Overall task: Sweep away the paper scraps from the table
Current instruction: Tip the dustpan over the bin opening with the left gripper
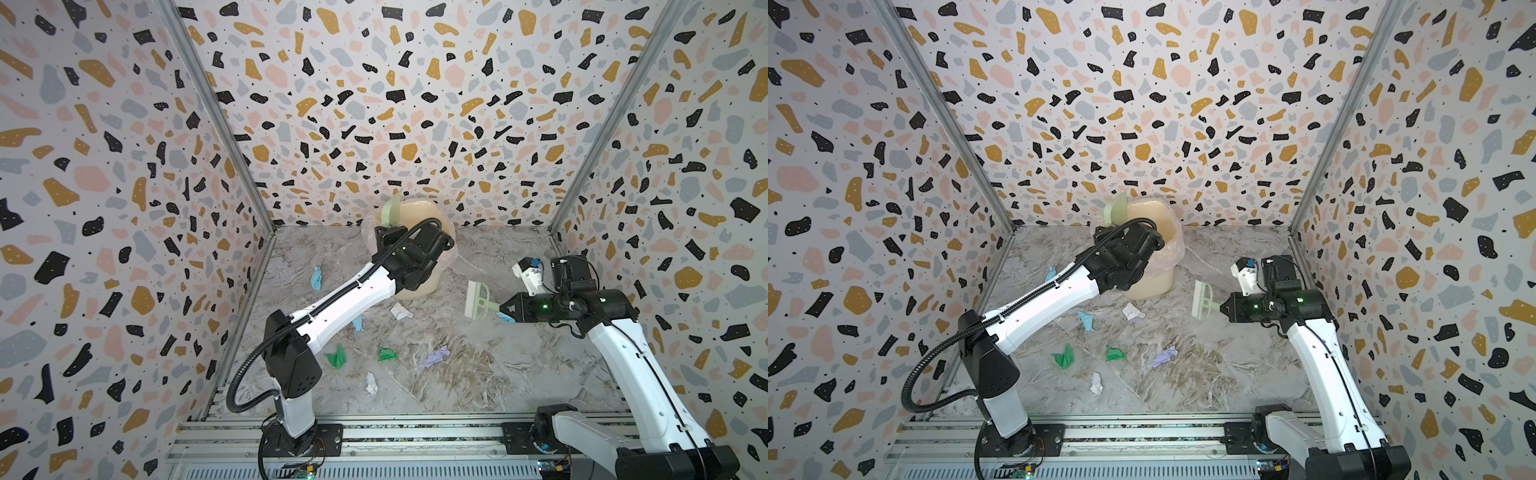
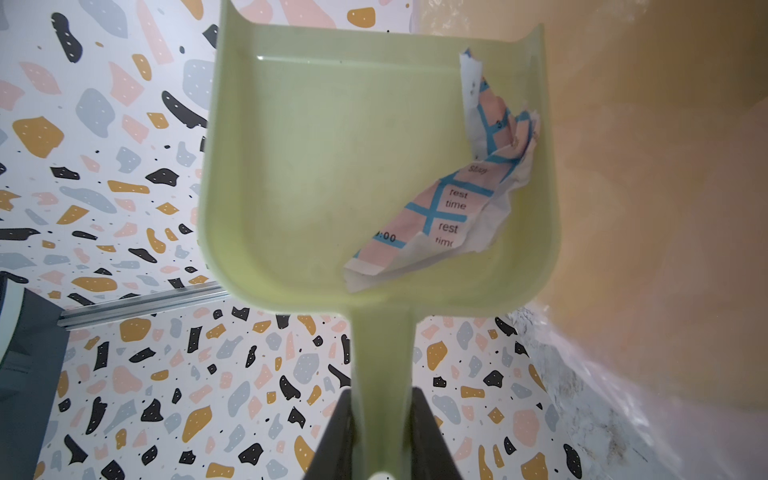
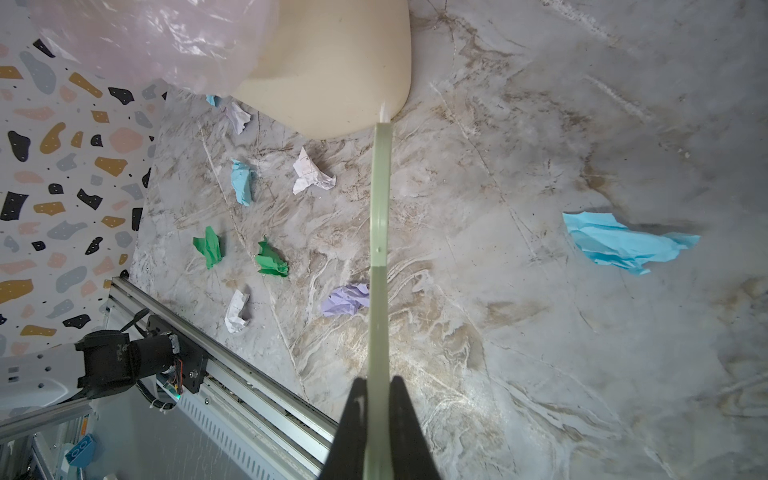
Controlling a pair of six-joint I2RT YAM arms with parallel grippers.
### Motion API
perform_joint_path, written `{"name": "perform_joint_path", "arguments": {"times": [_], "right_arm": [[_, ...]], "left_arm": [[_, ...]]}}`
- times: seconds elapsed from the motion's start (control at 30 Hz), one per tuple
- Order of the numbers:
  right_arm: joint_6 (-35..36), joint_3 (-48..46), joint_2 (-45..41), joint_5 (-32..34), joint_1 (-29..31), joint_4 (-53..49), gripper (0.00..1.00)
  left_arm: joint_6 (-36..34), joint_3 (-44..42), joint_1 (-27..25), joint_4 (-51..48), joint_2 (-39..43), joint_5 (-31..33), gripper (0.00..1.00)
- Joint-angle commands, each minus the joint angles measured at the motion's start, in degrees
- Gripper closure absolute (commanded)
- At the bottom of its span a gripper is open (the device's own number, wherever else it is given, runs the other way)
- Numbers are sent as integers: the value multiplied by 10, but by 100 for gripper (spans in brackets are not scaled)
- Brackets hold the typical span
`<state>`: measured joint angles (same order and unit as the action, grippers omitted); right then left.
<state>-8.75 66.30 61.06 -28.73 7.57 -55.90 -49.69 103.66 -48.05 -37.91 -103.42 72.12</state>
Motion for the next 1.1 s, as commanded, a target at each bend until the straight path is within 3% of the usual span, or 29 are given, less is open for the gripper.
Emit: {"name": "perform_joint_path", "arguments": {"times": [0.0,0.4,0.57,0.77,1.07], "right_arm": [[8,-2,-19,-8,-3,-3,100],[19,2,-26,-12,-9,-8,100],[20,2,-28,-14,-10,-8,100],[19,1,-33,-17,-12,-5,100],[11,7,-40,-23,-15,0,100]], "left_arm": [[-64,7,-8,42,-2,14,100],[-198,-67,-13,140,15,27,100],[-223,-71,-13,165,21,28,100],[-199,-46,-12,144,25,8,100],[-92,7,-3,51,32,-71,100]]}}
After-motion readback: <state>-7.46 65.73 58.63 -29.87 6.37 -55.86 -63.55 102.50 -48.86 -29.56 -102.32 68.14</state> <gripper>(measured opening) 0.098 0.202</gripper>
